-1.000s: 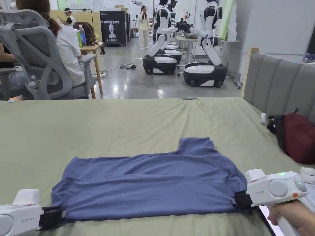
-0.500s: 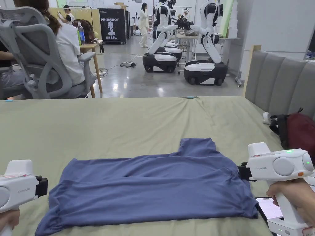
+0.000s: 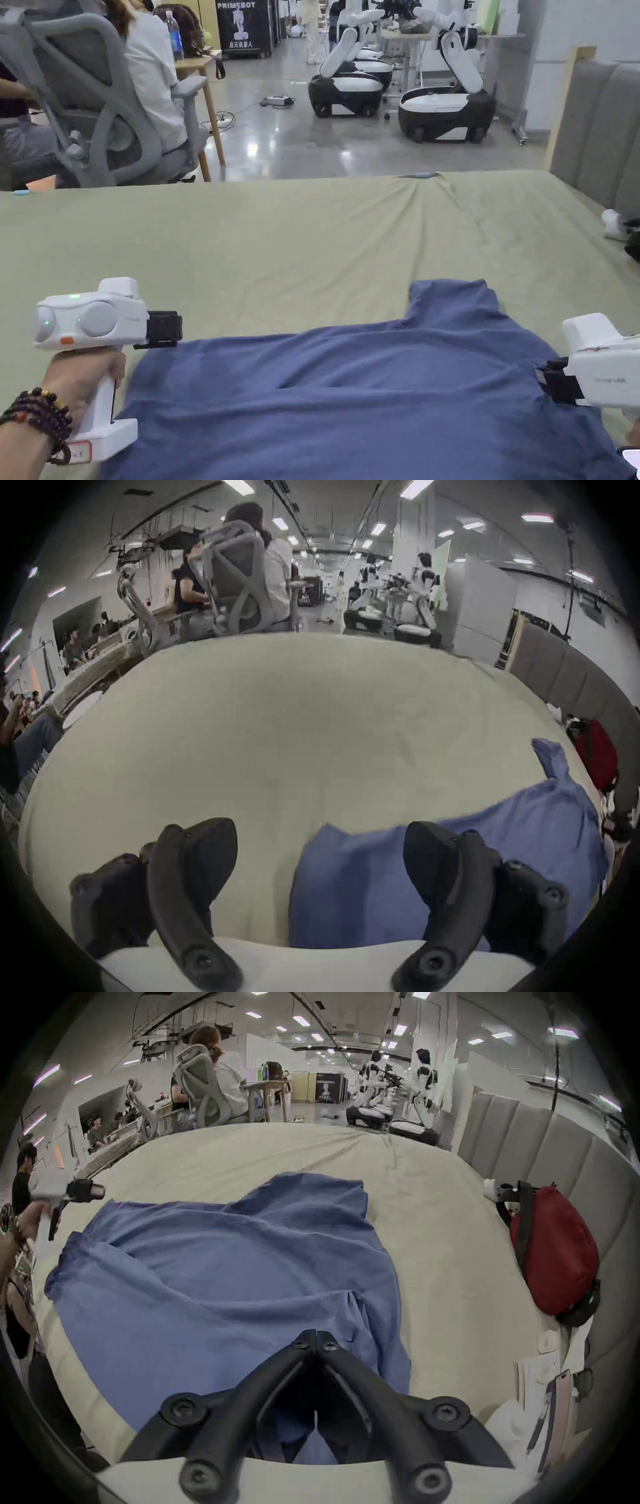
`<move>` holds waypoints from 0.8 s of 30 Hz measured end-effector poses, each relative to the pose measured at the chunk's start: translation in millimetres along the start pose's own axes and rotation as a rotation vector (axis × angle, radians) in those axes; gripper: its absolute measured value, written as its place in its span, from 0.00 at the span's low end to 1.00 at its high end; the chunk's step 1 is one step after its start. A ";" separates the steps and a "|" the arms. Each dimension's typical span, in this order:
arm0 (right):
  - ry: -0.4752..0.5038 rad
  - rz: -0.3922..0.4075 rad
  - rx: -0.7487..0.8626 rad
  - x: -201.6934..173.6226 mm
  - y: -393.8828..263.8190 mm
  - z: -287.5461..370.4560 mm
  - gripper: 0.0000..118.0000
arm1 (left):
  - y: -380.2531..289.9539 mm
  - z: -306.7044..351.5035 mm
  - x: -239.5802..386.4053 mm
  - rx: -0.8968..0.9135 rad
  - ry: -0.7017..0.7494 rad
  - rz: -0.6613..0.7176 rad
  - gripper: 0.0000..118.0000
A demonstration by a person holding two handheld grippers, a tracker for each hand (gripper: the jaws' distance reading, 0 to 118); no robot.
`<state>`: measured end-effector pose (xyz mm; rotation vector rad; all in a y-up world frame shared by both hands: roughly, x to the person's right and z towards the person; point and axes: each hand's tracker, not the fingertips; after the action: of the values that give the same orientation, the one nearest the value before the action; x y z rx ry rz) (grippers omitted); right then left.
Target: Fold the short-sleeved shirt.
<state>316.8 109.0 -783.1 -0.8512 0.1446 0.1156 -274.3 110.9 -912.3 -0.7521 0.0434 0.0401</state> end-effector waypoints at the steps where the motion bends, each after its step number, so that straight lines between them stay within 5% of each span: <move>1: 0.002 0.002 -0.005 -1.9 0.4 6.9 0.00 | 3.1 -8.9 1.8 0.000 -0.002 -0.001 0.73; 10: 0.018 0.017 -0.007 -2.5 7.1 -0.1 0.00 | -21.7 -22.6 17.8 -0.075 0.043 -0.017 0.56; 12: 0.015 0.019 -0.011 -1.6 8.3 -0.8 0.00 | -22.6 -15.4 15.1 -0.090 0.043 -0.012 0.36; 14: 0.002 0.020 -0.013 -1.9 11.7 -0.7 0.00 | -24.1 -6.0 16.1 -0.076 0.011 0.001 0.00; 21: 0.014 -0.033 0.032 15.8 58.3 -24.9 0.03 | -24.7 7.6 10.4 -0.049 -0.024 0.002 0.00; 22: 0.001 -0.058 0.060 21.0 70.1 -31.4 0.24 | -24.6 8.4 10.8 -0.045 -0.031 0.004 0.00; 24: -0.037 -0.084 0.042 32.6 93.3 -51.6 0.87 | -21.3 4.7 8.4 -0.042 -0.032 -0.001 0.00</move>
<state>329.8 132.4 -891.3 -0.8116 0.0763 0.0493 -264.7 98.8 -894.7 -0.7932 0.0117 0.0526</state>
